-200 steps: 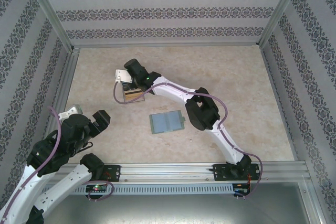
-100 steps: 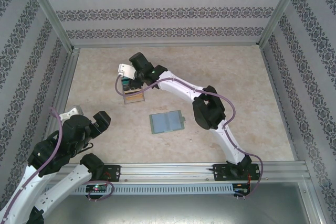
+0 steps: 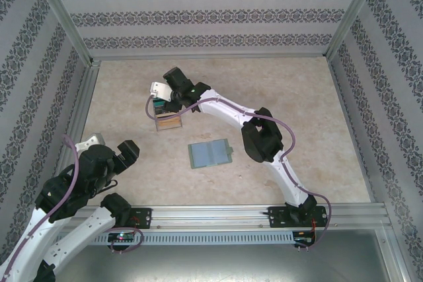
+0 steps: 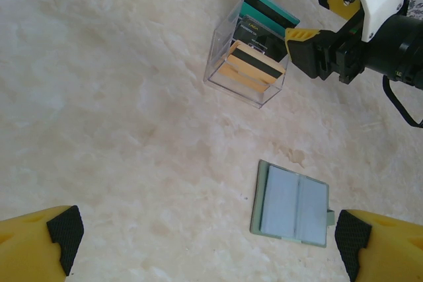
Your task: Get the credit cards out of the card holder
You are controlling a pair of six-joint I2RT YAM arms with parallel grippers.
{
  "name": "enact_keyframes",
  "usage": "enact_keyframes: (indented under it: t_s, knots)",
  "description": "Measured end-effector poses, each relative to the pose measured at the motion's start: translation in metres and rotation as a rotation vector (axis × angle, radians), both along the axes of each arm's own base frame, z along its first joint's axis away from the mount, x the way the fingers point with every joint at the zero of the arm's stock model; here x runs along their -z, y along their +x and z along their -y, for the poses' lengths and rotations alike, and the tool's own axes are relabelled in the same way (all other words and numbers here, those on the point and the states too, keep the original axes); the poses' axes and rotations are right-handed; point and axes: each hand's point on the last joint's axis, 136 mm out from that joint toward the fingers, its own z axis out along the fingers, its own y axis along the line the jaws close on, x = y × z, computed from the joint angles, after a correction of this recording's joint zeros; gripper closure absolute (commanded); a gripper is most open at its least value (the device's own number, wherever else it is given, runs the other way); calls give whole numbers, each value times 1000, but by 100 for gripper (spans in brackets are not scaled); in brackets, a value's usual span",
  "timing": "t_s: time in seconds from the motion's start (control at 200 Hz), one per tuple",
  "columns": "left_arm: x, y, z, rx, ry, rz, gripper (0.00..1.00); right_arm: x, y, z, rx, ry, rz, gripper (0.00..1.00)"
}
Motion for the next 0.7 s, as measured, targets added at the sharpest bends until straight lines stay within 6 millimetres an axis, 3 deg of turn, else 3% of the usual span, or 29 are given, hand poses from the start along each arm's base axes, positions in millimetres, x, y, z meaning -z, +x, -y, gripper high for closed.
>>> enact_keyframes:
  t_s: [0.11, 0.19, 0.31, 0.565, 0.63, 0.699]
  knots:
    - [2, 1, 1, 3, -1, -1, 0, -1, 2, 1, 29, 24, -14, 21]
    - [3, 2, 3, 13, 4, -5, 0, -4, 5, 4, 66, 54, -34, 8]
    - [5, 9, 12, 43, 9, -18, 1, -20, 3, 19, 130, 112, -69, 2]
    - [24, 36, 50, 149, -4, -66, 1, -106, -9, 85, 361, 374, -128, 2]
    - [32, 42, 61, 180, -16, -87, 4, -116, -18, 105, 420, 439, -152, 2]
    - [42, 49, 74, 217, -33, -115, 10, -113, -33, 125, 482, 494, -210, 2]
